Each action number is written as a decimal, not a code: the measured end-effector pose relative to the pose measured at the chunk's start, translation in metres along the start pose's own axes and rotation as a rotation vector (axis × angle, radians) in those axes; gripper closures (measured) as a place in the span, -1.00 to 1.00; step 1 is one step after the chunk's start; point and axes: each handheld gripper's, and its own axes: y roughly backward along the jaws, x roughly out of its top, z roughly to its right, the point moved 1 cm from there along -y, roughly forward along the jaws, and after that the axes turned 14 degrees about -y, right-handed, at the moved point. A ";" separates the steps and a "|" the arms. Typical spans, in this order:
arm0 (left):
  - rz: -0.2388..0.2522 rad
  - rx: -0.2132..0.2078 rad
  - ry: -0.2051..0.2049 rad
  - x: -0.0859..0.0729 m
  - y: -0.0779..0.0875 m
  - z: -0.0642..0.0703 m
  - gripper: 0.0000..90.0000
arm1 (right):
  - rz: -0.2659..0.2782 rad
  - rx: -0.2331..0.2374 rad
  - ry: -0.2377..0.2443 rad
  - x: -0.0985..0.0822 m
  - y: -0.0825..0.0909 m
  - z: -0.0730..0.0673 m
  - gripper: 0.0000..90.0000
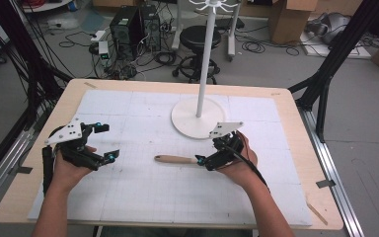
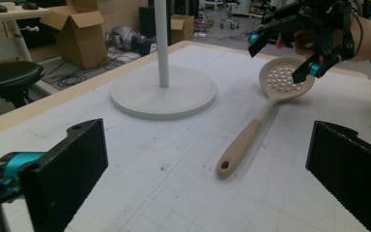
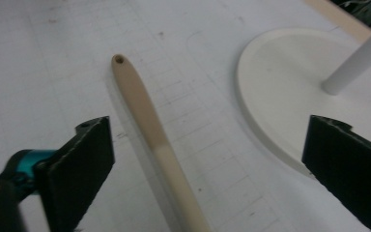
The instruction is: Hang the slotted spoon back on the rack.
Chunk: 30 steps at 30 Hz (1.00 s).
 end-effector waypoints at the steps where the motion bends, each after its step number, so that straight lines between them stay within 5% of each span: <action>1: -0.001 -0.001 0.000 0.000 0.000 0.000 -0.96 | -0.020 -0.001 0.008 0.000 -0.004 0.000 -0.90; 7: -0.005 -0.001 -0.007 0.000 -0.001 0.000 -0.96 | -0.118 -0.010 0.043 -0.002 -0.027 -0.005 -0.85; 10: -0.009 0.000 -0.006 0.000 -0.001 0.000 -0.96 | -0.170 0.013 0.072 -0.001 -0.034 -0.009 -0.54; 24: -0.018 0.000 -0.010 0.000 -0.002 0.001 -0.96 | -0.318 0.026 0.142 0.005 -0.061 -0.019 -0.11; 30: -0.023 0.002 -0.012 0.000 -0.002 0.001 -0.96 | -0.428 0.016 0.149 0.004 -0.070 -0.017 0.17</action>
